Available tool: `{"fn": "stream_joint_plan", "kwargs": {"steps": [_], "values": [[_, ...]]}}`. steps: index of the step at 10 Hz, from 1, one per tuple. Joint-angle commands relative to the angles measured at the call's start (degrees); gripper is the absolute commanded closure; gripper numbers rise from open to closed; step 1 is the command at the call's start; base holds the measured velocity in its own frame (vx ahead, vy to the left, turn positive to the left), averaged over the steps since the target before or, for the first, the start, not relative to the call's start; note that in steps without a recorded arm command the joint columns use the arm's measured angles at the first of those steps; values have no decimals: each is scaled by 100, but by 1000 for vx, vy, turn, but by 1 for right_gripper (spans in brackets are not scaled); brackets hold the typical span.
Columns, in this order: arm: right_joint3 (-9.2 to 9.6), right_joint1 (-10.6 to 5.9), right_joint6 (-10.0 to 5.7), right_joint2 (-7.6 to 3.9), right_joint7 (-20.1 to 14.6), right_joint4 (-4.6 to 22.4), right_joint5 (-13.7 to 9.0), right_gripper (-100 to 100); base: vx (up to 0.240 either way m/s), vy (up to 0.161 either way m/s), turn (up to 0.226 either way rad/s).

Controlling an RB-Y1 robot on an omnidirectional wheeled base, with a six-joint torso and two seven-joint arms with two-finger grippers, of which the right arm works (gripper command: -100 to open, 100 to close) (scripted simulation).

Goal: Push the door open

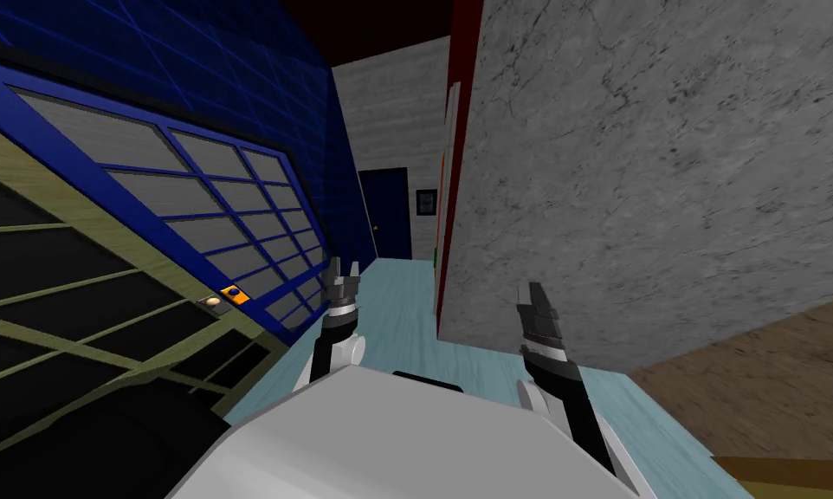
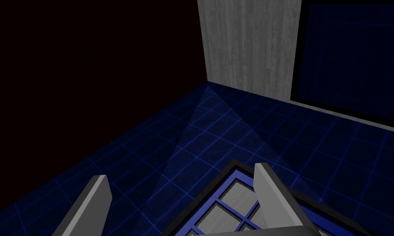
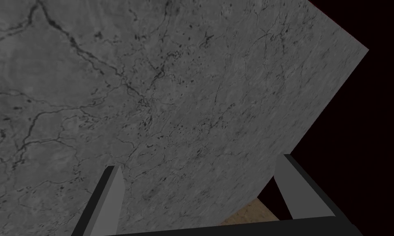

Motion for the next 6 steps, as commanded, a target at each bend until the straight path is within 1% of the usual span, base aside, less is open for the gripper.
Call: {"fn": "stream_joint_plan", "kwargs": {"steps": [1, 4, 6], "values": [[-74, -6, -48, -41, 90, 116, -57, -100, 150, 220, -174], [-238, -46, -115, -125, 303, 376, -182, -100, 158, 239, -226], [-350, -76, -161, -172, 452, 557, -268, -100, 142, 216, -246]]}}
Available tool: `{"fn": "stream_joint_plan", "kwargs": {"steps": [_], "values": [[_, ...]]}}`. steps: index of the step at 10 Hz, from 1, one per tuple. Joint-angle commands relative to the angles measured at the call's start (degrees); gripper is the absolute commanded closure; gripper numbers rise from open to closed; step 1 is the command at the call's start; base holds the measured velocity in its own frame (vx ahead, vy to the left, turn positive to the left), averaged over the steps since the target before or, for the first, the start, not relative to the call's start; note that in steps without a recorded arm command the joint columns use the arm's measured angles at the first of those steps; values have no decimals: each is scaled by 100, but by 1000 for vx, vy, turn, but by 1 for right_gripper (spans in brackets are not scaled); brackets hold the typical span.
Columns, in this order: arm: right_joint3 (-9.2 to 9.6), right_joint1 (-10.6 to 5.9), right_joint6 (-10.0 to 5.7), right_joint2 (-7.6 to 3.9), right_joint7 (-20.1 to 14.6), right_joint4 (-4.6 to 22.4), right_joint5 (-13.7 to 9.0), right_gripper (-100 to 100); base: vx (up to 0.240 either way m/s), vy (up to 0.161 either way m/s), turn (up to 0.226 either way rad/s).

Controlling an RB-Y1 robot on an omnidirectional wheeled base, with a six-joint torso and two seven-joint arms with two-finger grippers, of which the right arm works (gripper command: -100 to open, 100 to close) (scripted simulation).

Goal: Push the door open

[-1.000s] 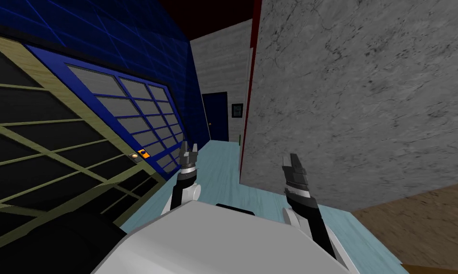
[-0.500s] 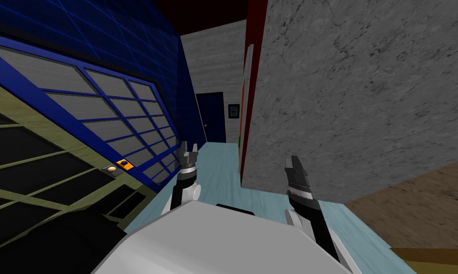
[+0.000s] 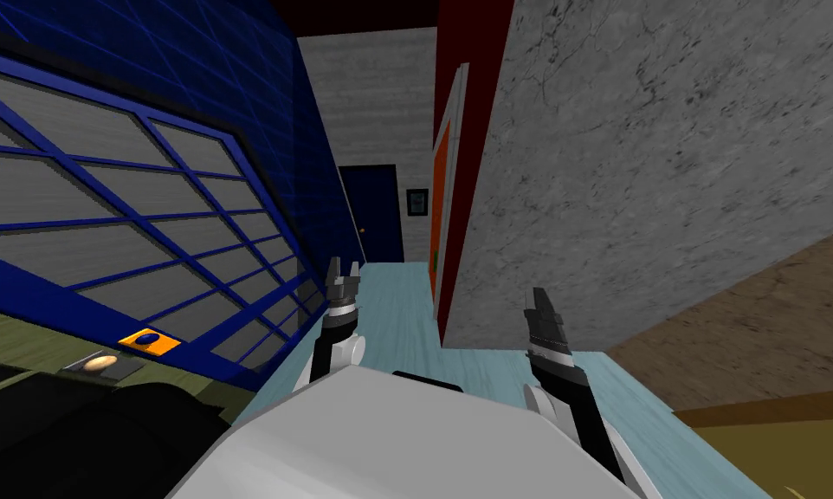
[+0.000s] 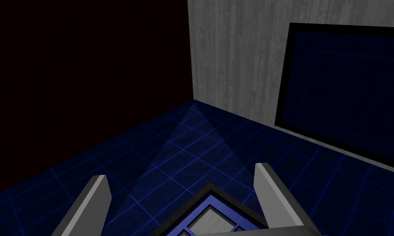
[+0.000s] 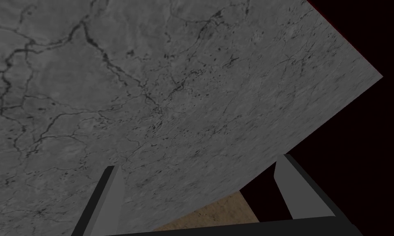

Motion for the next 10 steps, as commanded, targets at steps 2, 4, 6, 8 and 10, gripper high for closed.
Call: {"fn": "stream_joint_plan", "kwargs": {"steps": [2, 4, 6, 8, 10], "values": [[-166, -34, -57, -81, 199, 234, -126, -100, 121, 189, -270], [-255, -58, -94, -119, 318, 379, -195, -100, 155, 201, -201], [-367, -88, -140, -166, 467, 559, -280, -100, 81, 206, -232], [-460, -114, -178, -204, 593, 711, -352, -100, 99, 220, -220], [-585, -152, -231, -251, 766, 920, -450, -100, 128, 197, -275]]}}
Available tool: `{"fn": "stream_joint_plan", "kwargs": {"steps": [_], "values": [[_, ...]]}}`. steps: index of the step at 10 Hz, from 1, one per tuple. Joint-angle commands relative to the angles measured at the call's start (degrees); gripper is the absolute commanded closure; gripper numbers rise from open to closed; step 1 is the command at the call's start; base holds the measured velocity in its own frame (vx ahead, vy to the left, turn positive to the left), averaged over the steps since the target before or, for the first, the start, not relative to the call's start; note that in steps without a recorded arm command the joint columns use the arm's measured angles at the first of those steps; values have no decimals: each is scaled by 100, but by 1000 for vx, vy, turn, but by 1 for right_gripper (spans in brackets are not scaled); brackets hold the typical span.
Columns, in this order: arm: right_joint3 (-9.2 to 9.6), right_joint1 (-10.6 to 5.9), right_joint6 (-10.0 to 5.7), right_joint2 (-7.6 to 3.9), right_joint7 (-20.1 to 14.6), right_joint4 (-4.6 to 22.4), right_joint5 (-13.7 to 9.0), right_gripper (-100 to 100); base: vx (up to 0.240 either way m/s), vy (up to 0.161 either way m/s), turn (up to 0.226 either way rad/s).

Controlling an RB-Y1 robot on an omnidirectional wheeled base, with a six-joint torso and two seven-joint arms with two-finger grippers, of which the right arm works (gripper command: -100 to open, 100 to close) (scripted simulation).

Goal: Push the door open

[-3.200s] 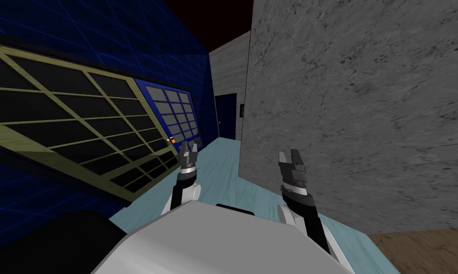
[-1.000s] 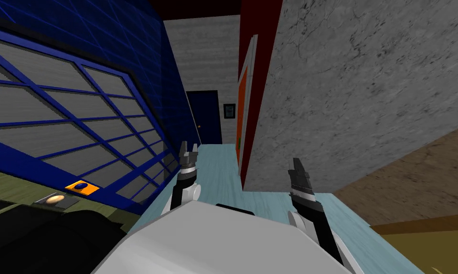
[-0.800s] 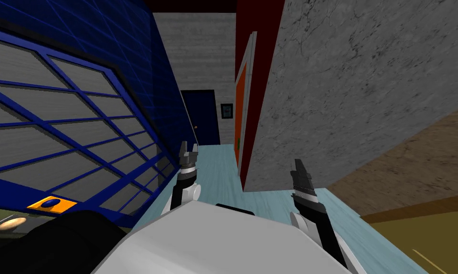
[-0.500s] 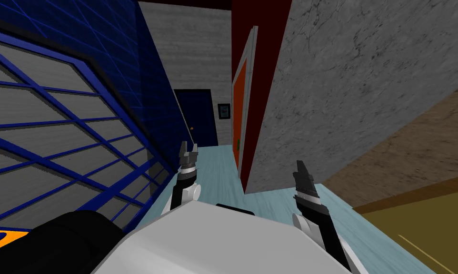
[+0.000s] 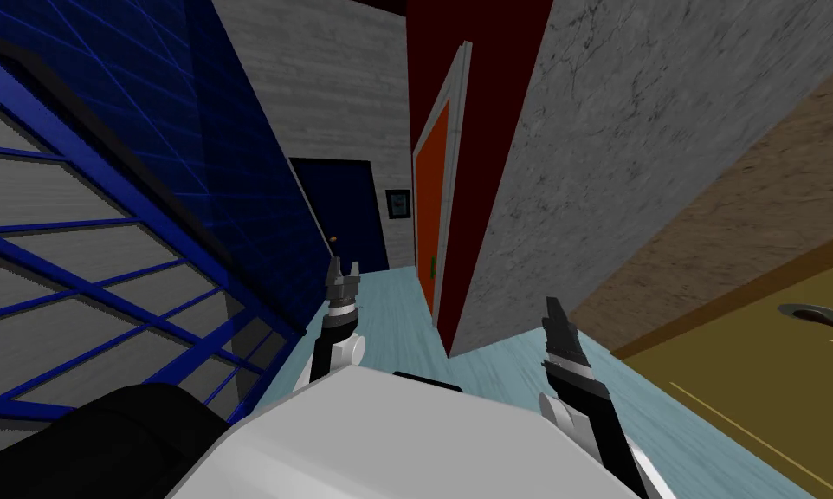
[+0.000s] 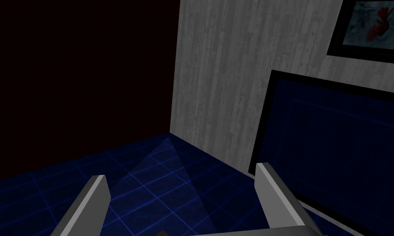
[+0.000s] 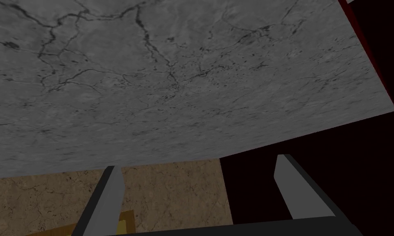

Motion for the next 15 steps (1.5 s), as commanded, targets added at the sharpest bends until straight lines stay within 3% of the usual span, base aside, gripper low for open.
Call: {"fn": "stream_joint_plan", "kwargs": {"steps": [1, 7, 15], "values": [[-82, -31, -35, -19, 154, 148, -65, -100, 138, 208, -260], [-461, -148, -194, -161, 681, 782, -360, -100, 97, 230, -261], [-889, -296, -375, -313, 1297, 1519, -698, -100, 103, 164, -239]]}}
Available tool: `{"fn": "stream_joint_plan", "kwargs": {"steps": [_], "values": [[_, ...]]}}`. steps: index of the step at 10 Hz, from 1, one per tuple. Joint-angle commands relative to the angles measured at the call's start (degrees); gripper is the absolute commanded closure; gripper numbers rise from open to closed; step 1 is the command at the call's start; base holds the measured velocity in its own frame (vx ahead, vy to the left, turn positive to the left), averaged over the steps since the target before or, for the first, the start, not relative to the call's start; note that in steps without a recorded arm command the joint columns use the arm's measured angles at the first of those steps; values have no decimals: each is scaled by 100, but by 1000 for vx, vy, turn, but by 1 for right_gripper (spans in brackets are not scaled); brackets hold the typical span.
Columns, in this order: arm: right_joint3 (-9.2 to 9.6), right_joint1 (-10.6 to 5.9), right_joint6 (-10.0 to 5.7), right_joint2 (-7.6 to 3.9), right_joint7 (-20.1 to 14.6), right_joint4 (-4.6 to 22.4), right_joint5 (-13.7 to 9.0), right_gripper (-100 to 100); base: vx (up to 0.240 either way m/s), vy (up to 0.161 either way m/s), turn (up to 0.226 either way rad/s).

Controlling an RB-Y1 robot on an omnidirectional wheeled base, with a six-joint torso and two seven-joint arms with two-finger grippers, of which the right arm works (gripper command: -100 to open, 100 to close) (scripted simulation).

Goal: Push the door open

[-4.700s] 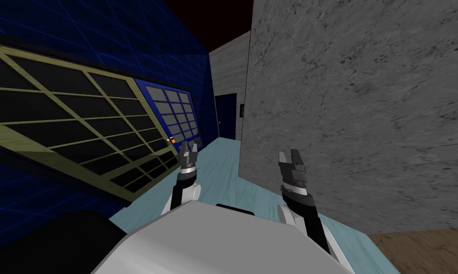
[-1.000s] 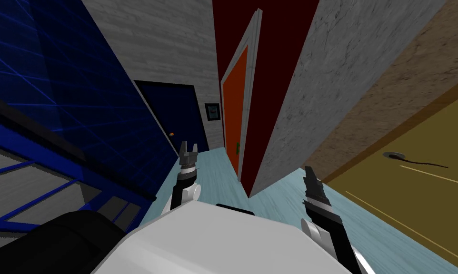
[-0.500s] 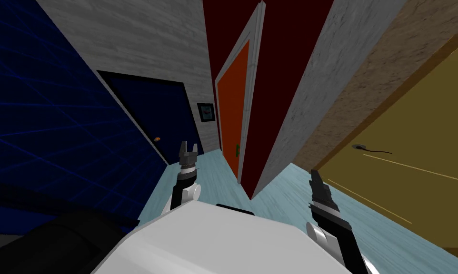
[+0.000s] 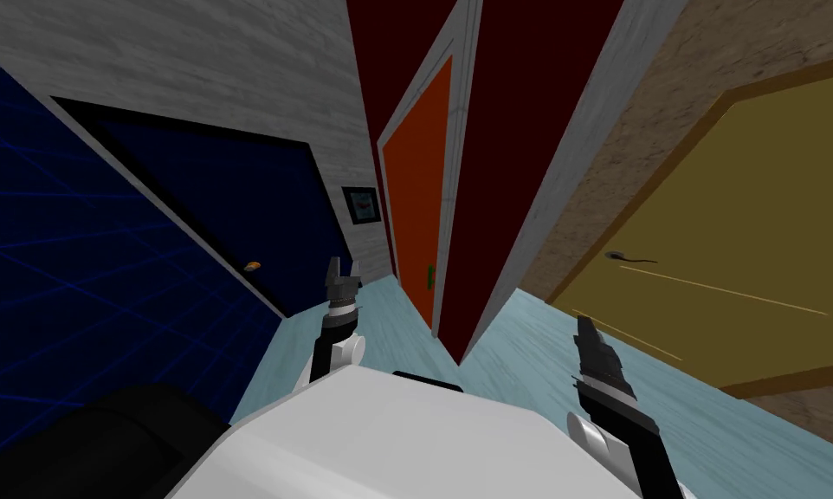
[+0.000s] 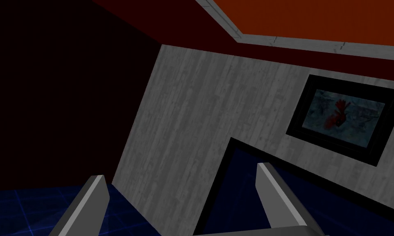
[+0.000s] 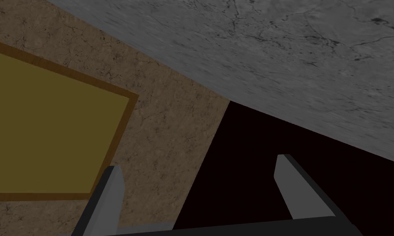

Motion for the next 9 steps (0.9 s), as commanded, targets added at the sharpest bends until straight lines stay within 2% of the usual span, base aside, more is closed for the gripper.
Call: {"fn": "stream_joint_plan", "kwargs": {"steps": [1, 9], "values": [[-85, -37, -39, -23, 141, 151, -67, -100, 89, 173, -253], [-526, -202, -227, -172, 792, 927, -417, -100, 104, 158, -234]]}}
